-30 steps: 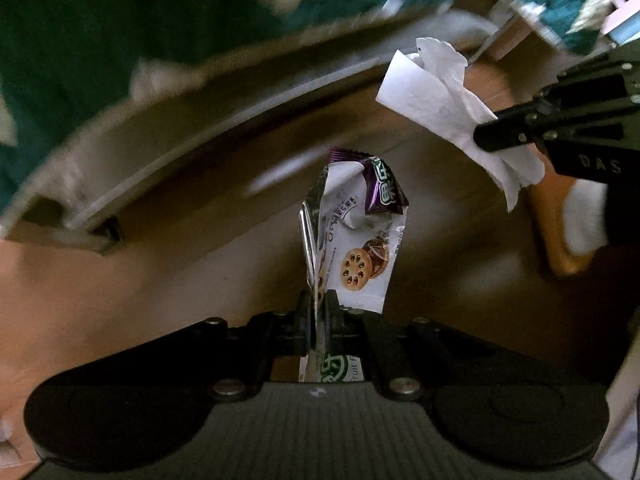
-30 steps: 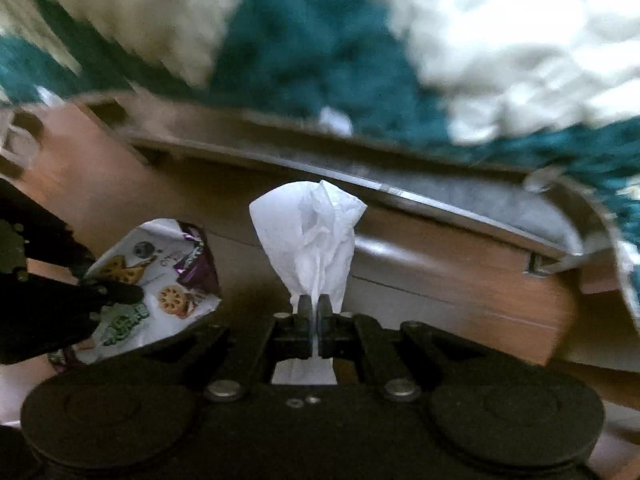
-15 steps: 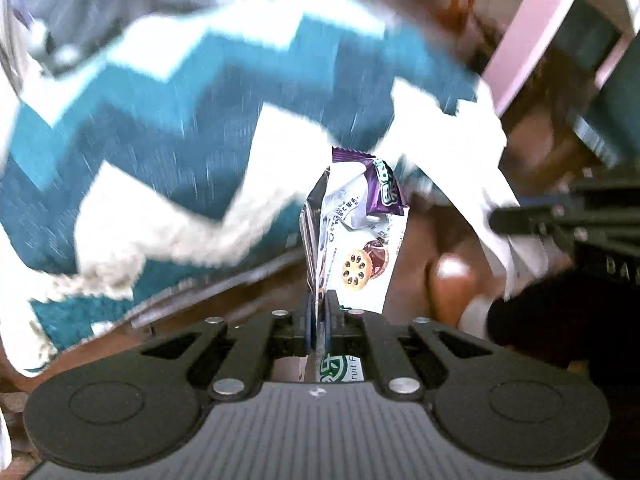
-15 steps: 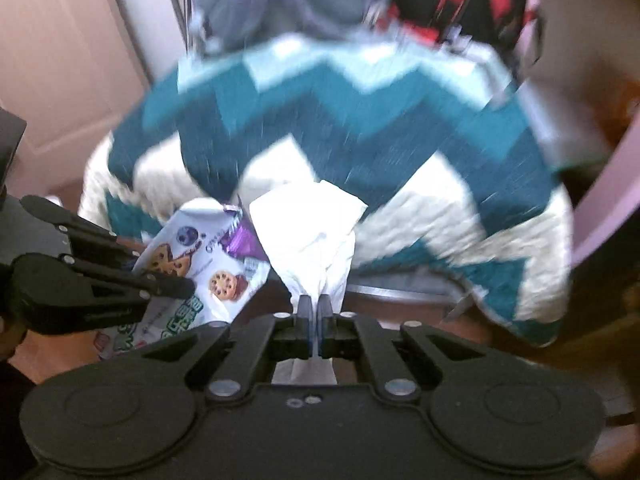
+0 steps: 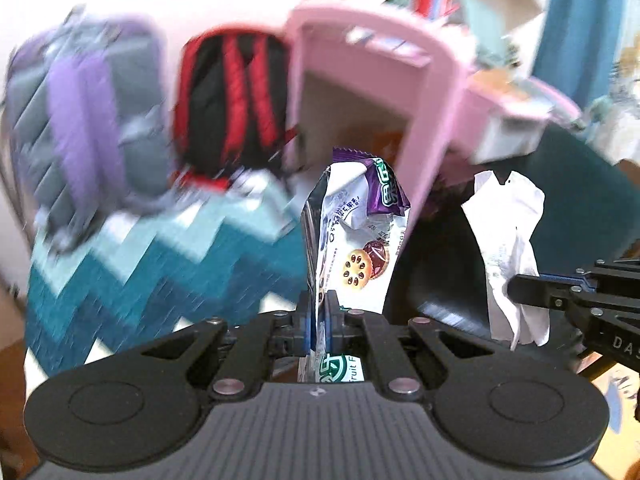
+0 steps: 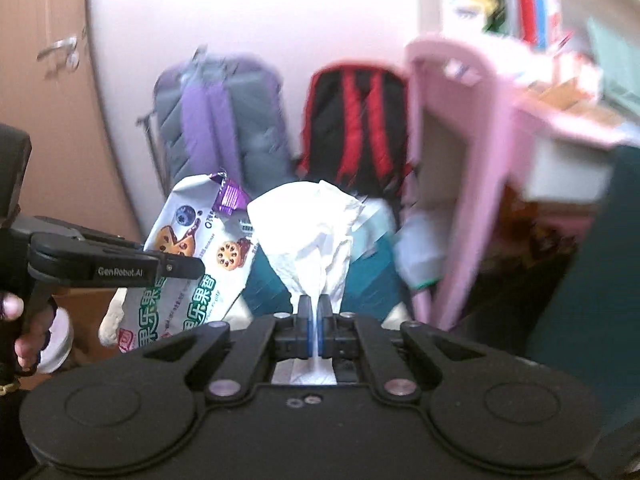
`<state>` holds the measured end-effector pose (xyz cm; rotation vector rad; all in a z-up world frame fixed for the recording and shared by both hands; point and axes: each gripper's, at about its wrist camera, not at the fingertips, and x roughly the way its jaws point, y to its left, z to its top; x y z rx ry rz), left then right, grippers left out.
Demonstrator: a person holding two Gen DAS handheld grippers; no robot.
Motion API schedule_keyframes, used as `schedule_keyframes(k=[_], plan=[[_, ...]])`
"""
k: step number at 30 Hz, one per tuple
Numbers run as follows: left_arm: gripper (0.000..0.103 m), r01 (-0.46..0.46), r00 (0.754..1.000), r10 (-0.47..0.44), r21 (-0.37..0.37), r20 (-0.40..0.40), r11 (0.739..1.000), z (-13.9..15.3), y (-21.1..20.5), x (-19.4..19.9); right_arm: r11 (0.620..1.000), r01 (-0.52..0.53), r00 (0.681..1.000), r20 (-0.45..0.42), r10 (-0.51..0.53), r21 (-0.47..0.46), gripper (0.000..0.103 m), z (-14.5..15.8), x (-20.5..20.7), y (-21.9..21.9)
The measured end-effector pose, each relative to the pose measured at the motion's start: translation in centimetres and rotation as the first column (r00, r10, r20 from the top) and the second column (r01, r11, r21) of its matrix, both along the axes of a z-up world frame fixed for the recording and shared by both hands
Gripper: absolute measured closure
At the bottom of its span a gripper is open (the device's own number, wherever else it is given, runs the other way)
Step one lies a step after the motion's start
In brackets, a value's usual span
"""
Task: Collect trash
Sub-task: 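Lift the snack wrapper and tissue and carry them to the teal bin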
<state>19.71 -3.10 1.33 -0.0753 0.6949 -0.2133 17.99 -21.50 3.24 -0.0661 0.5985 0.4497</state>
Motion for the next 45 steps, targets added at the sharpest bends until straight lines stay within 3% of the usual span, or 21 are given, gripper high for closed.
schedule_keyframes(k=[6, 14, 19, 23, 28, 36, 40, 43, 45], plan=[[0.097, 0.105, 0.989, -0.103, -0.018, 0.108, 0.994, 6.7, -8.0, 0.8, 0.991, 0.134, 0.988, 0.077, -0.136, 0.027, 0.101, 5.0, -0.7, -8.1], [0.097, 0.235, 0.949, -0.22, -0.04, 0.227, 0.971, 15.1, -18.0, 3.3, 0.965, 0.261, 0.956, 0.129, -0.262, 0.03, 0.101, 10.3, -0.4, -16.3], [0.097, 0.306, 0.921, -0.289, -0.029, 0.26, 0.951, 18.3, -23.9, 5.1, 0.938, 0.344, 0.926, 0.152, -0.346, 0.037, 0.101, 12.1, 0.6, -20.2], [0.097, 0.34, 0.91, -0.327, -0.008, 0.253, 0.94, 18.5, -27.8, 6.8, 0.919, 0.393, 0.906, 0.155, -0.393, 0.035, 0.101, 12.4, 1.8, -22.6], [0.097, 0.339, 0.917, -0.333, 0.01, 0.22, 0.941, 17.2, -31.5, 9.2, 0.913, 0.407, 0.905, 0.127, -0.406, 0.025, 0.101, 11.3, 3.4, -24.4], [0.097, 0.365, 0.931, -0.364, -0.01, 0.04, 0.931, 12.4, -34.9, 14.8, 0.924, 0.382, 0.924, 0.007, -0.382, -0.032, 0.1, 7.8, 6.8, -24.9], [0.097, 0.378, 0.926, -0.377, 0.01, -0.026, 0.926, 10.1, -36.5, 16.5, 0.914, 0.401, 0.913, -0.059, -0.404, -0.058, 0.099, 5.9, 8.5, -25.7], [0.097, 0.397, 0.915, -0.393, 0.025, -0.088, 0.918, 8.4, -37.6, 17.4, 0.9, 0.432, 0.894, -0.103, -0.436, -0.055, 0.086, 5.1, 9.2, -26.5], [0.097, 0.408, 0.909, -0.402, 0.035, -0.115, 0.912, 7.6, -38.1, 17.7, 0.895, 0.441, 0.886, -0.129, -0.445, -0.06, 0.084, 4.6, 9.5, -26.9]])
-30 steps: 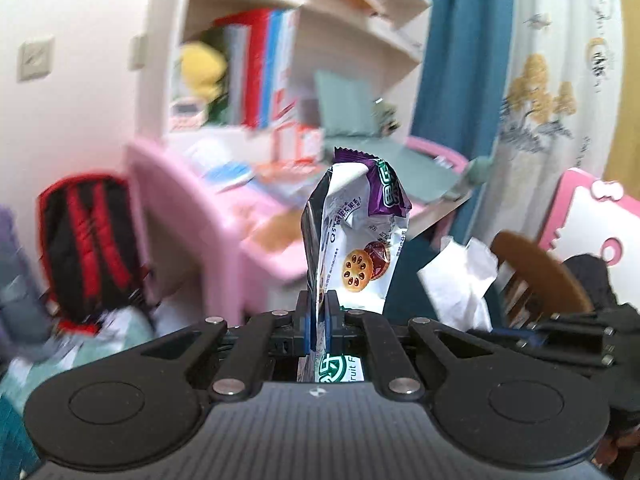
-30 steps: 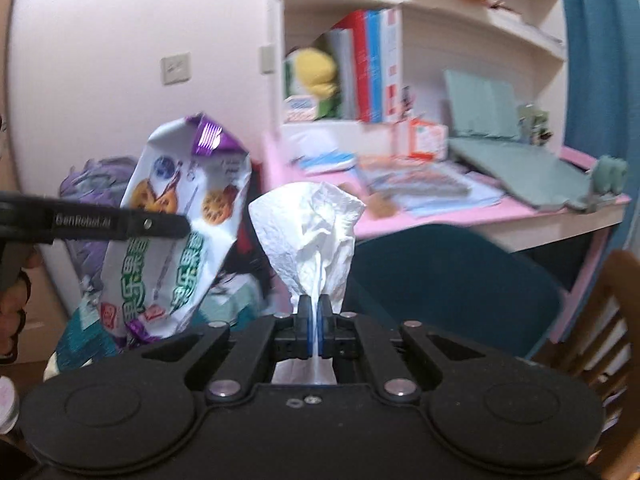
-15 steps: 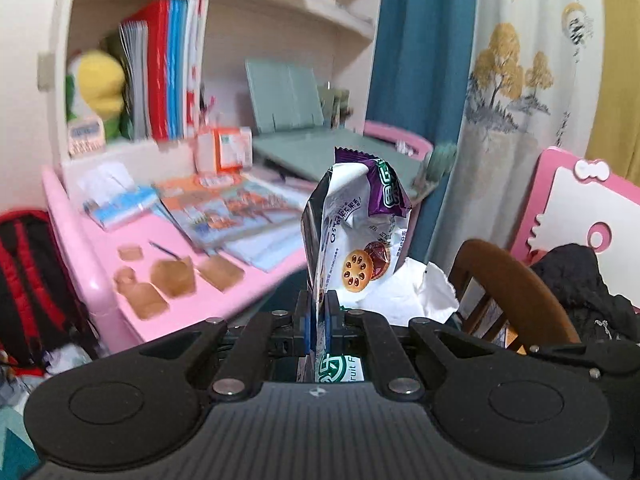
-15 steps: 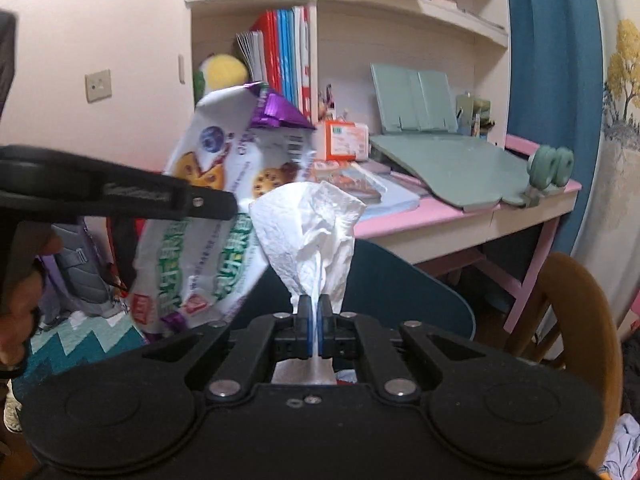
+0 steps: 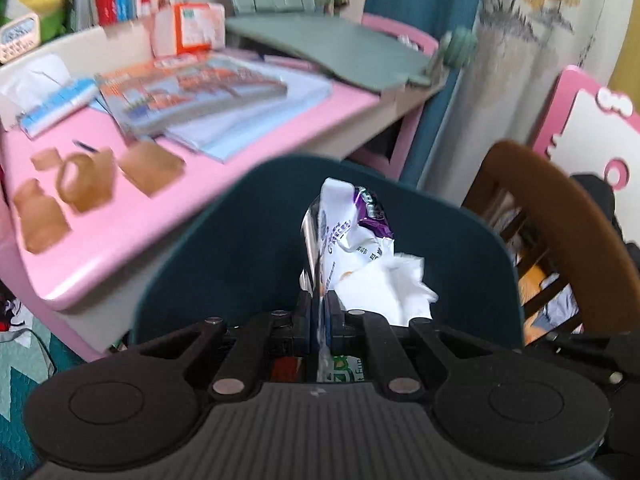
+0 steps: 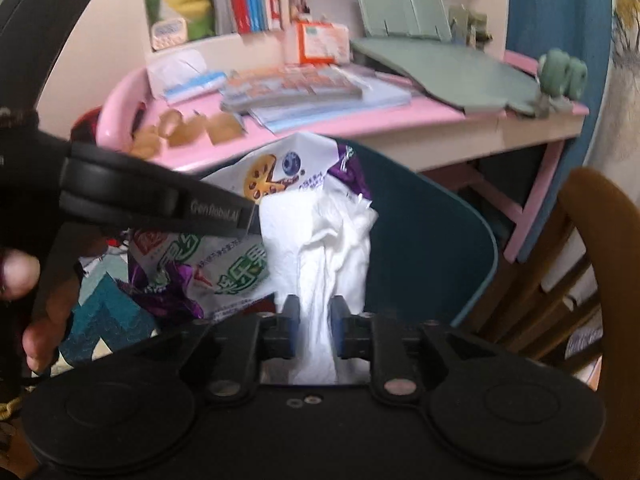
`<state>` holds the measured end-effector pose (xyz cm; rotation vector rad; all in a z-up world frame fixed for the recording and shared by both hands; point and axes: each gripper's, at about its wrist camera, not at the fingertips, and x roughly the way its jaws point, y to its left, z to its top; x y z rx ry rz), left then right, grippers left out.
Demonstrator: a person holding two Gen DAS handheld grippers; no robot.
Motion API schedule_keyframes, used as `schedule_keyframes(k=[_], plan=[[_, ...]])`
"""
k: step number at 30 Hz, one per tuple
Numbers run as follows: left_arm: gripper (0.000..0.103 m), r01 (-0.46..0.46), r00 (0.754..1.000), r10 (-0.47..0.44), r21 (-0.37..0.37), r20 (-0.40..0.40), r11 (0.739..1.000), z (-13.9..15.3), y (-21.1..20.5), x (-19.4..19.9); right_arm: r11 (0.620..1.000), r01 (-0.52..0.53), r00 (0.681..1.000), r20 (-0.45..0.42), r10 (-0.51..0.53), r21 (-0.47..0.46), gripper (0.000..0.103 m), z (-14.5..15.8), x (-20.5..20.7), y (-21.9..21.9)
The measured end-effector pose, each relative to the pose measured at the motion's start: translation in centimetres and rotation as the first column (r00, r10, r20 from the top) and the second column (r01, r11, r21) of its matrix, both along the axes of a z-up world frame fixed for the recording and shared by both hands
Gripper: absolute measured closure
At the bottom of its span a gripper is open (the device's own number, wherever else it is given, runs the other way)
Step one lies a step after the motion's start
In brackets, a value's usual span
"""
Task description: Collect trash
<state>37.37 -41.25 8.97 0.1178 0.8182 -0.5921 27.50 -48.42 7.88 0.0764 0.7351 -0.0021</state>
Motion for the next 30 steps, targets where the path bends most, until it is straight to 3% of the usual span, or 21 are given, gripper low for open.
schedule_keyframes(k=[7, 10, 14, 30], plan=[[0.089, 0.011, 0.999, -0.009, 0.039, -0.051, 0.999, -1.6, -0.6, 0.1, 0.999, 0.042, 0.999, -0.029, -0.043, -0.027, 0.074, -0.3, 0.0, 0.0], [0.08, 0.014, 0.999, -0.012, 0.034, -0.047, 0.999, -1.5, -0.4, -0.2, 0.998, 0.052, 0.998, -0.036, -0.053, -0.031, 0.073, -0.2, -0.2, 0.0], [0.036, -0.013, 1.0, 0.013, 0.006, -0.014, 1.0, -0.7, 0.4, -1.0, 0.997, 0.057, 0.998, -0.032, -0.058, -0.045, 0.067, 0.2, -0.7, -0.2], [0.026, 0.019, 0.992, -0.008, -0.086, 0.128, 0.996, 4.2, 5.2, -8.2, 0.999, 0.027, 0.997, 0.078, -0.023, -0.044, 0.055, 4.4, -6.2, 1.2]])
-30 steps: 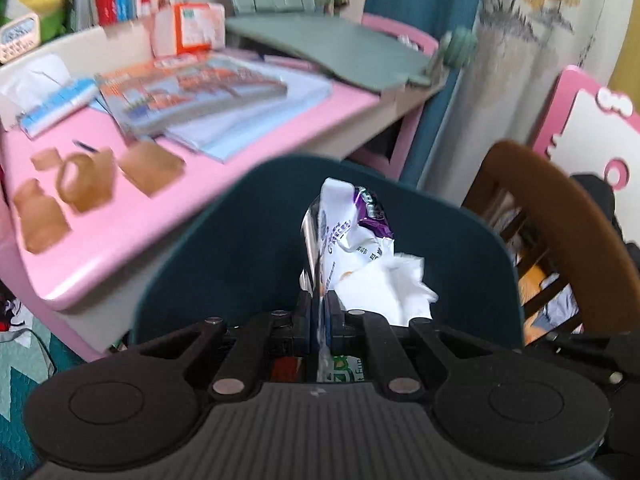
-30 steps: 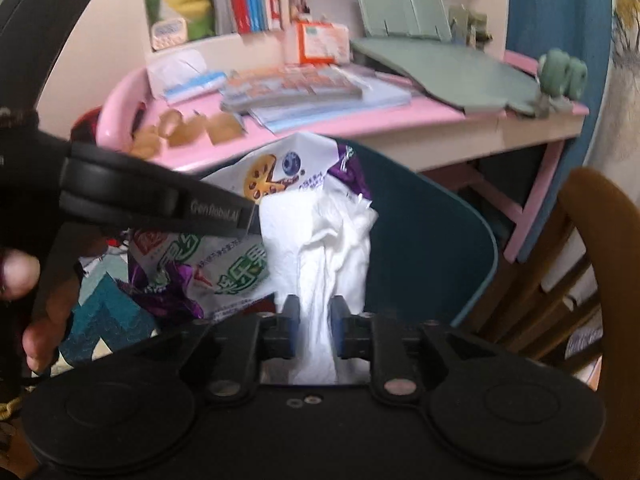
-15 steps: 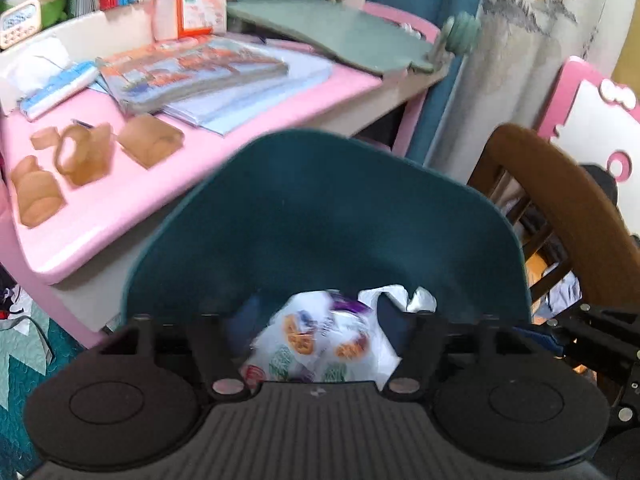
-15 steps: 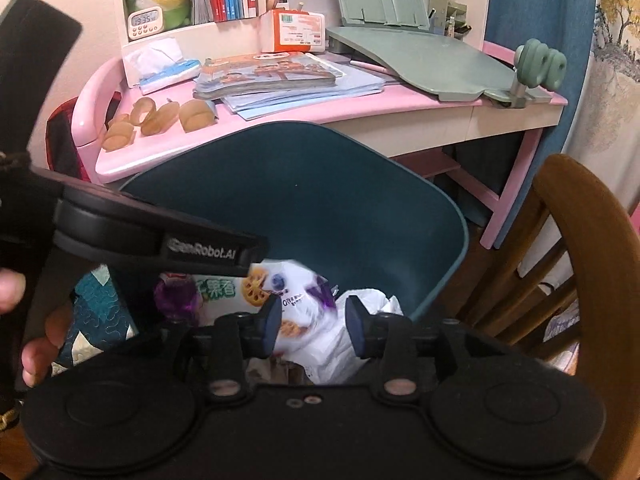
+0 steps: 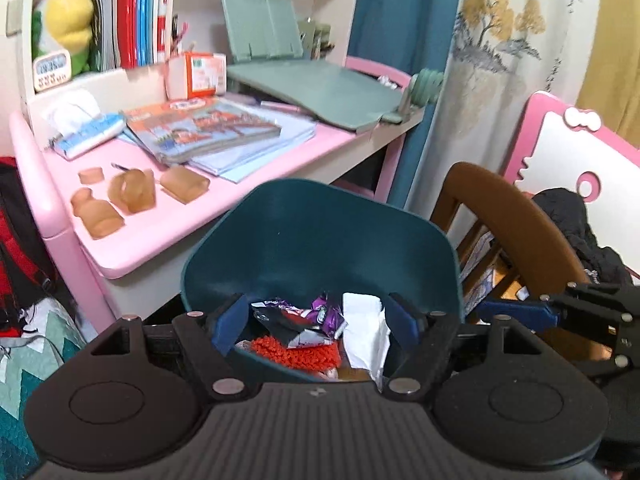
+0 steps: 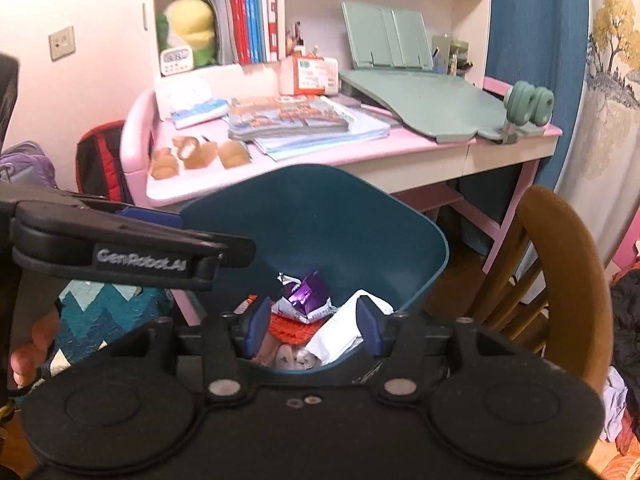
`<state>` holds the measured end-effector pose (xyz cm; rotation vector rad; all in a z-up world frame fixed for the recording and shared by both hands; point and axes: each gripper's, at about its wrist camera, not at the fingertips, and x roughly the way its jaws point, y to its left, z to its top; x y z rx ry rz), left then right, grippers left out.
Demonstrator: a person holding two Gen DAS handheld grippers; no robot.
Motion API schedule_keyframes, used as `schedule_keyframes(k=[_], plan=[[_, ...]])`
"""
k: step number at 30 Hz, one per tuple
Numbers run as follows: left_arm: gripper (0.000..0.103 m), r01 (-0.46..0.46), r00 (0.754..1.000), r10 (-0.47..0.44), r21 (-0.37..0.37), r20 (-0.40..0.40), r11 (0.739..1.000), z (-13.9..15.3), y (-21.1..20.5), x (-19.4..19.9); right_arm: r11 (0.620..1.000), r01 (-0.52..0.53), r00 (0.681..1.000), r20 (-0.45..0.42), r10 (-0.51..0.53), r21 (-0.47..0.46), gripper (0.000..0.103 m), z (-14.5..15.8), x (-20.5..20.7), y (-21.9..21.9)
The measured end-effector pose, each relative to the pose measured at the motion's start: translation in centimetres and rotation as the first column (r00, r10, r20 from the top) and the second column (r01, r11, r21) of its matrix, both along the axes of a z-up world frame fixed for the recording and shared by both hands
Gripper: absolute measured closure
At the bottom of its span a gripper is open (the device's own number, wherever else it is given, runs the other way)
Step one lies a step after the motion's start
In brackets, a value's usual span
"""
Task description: Collect trash
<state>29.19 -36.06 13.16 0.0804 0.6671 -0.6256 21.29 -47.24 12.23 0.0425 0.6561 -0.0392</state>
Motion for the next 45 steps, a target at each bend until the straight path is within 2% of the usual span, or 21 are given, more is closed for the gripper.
schedule_keyframes(k=[2, 14, 18, 28, 45], plan=[[0.021, 0.004, 1.0, -0.004, -0.007, 0.025, 1.0, 0.6, 0.8, -1.3, 1.0, -0.007, 1.0, 0.019, 0.007, -0.003, 0.055, 0.7, -1.0, 0.3], [0.016, 0.046, 0.993, -0.04, -0.051, 0.114, 0.998, 3.0, 4.5, -7.8, 1.0, -0.018, 0.995, 0.1, 0.02, -0.016, 0.053, 2.9, -6.7, 1.9], [0.001, 0.045, 0.99, -0.035, -0.072, 0.135, 0.996, 3.2, 5.6, -9.3, 0.999, -0.011, 0.992, 0.122, 0.015, -0.033, 0.053, 3.3, -8.4, 2.6], [0.001, 0.059, 0.99, -0.044, -0.111, 0.134, 0.992, 2.6, 8.2, -11.8, 1.0, -0.003, 0.98, 0.197, 0.005, -0.012, 0.053, 4.6, -11.3, 4.3], [0.001, 0.047, 0.991, -0.027, -0.156, 0.131, 0.987, 1.9, 10.7, -12.7, 1.0, -0.009, 0.976, 0.217, 0.009, -0.003, 0.052, 4.7, -12.8, 7.0]])
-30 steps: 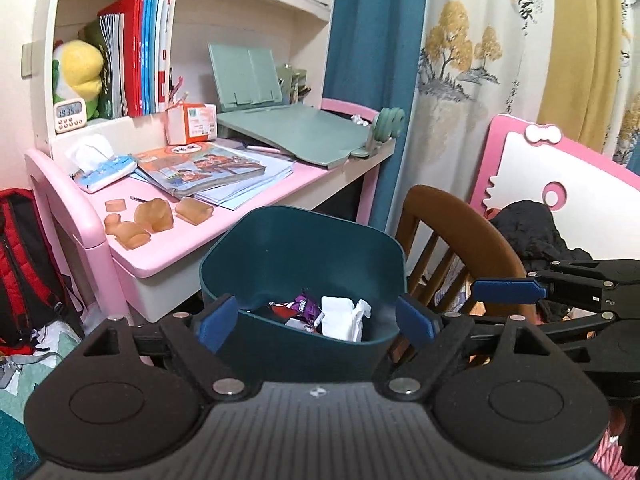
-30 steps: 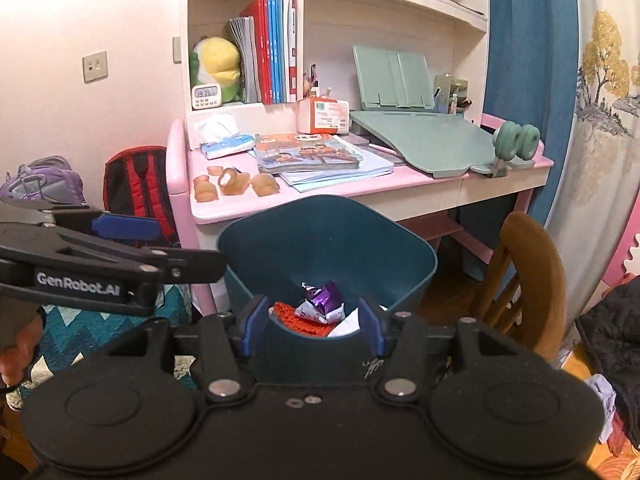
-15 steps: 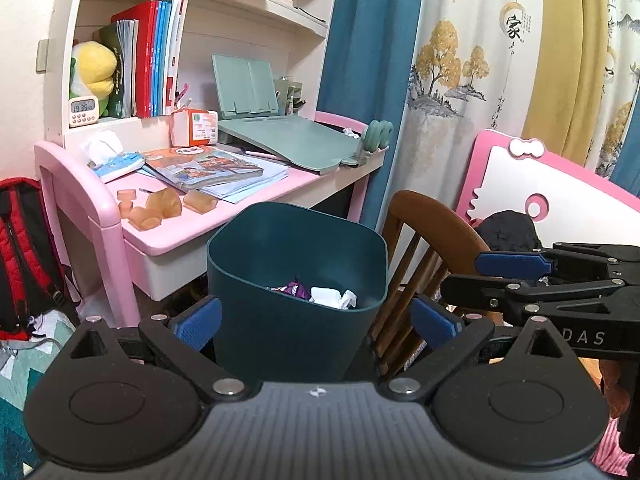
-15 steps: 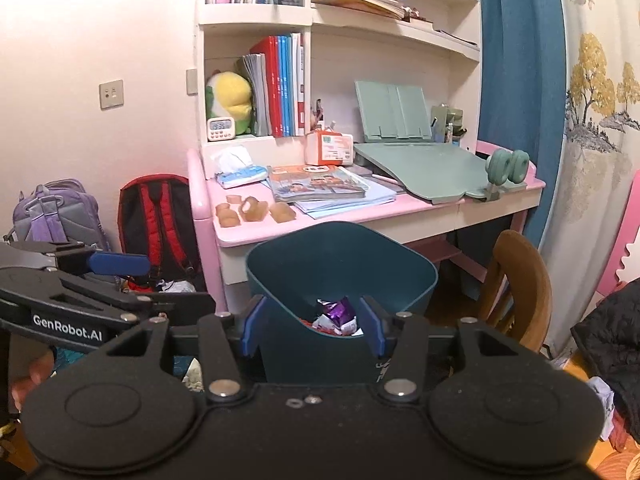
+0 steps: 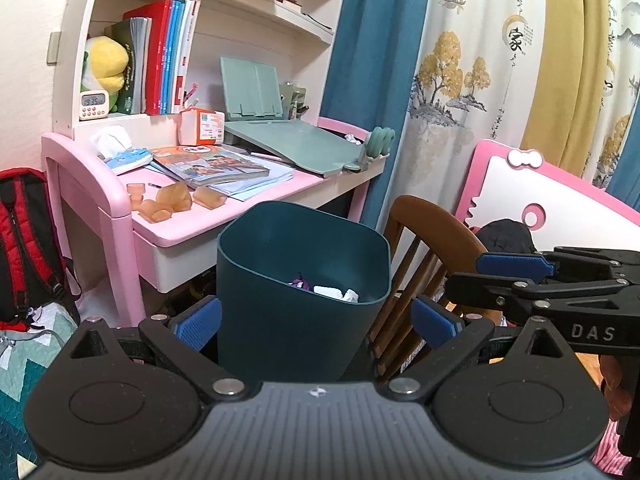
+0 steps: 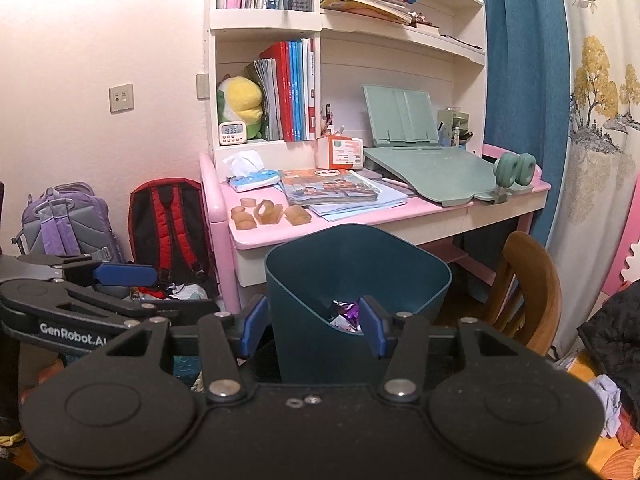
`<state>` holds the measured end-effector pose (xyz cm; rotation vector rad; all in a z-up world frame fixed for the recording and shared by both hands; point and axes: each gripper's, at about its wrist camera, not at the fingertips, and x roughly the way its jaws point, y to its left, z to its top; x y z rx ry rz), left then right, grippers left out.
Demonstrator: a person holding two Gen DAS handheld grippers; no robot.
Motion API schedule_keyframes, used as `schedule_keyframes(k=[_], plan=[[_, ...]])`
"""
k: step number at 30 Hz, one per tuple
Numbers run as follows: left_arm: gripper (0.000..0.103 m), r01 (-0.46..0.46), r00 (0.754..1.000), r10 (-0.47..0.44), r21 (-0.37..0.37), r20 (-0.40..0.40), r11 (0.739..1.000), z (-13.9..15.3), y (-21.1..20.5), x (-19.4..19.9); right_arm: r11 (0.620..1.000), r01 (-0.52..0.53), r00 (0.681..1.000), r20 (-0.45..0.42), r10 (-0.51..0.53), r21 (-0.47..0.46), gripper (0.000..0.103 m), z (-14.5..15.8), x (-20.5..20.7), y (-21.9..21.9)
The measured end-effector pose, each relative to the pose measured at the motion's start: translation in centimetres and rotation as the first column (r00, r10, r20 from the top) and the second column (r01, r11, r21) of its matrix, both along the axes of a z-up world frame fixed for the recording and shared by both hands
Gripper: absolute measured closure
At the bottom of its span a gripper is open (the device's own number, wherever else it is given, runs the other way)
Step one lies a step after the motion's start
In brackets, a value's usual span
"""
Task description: Collect trash
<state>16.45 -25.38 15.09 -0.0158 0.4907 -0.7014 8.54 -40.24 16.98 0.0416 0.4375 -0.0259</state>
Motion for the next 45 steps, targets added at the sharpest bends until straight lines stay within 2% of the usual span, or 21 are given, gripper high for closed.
schedule_keyframes(k=[13, 26, 45], plan=[[0.001, -0.021, 0.999, 0.021, 0.0, 0.041, 1.0, -0.1, 0.5, -0.3, 0.998, -0.04, 0.999, 0.02, 0.039, 0.039, 0.052, -0.4, -0.6, 0.8], [0.001, -0.023, 0.996, 0.024, -0.009, 0.087, 1.0, -0.1, 0.8, -1.0, 0.999, -0.023, 0.999, 0.042, 0.021, 0.039, 0.052, -0.7, -1.2, 1.1], [0.001, -0.019, 0.997, 0.018, 0.007, 0.077, 1.0, -0.7, 0.7, -0.9, 0.998, -0.037, 0.998, 0.045, 0.035, 0.049, 0.052, -1.0, -1.1, 1.3]])
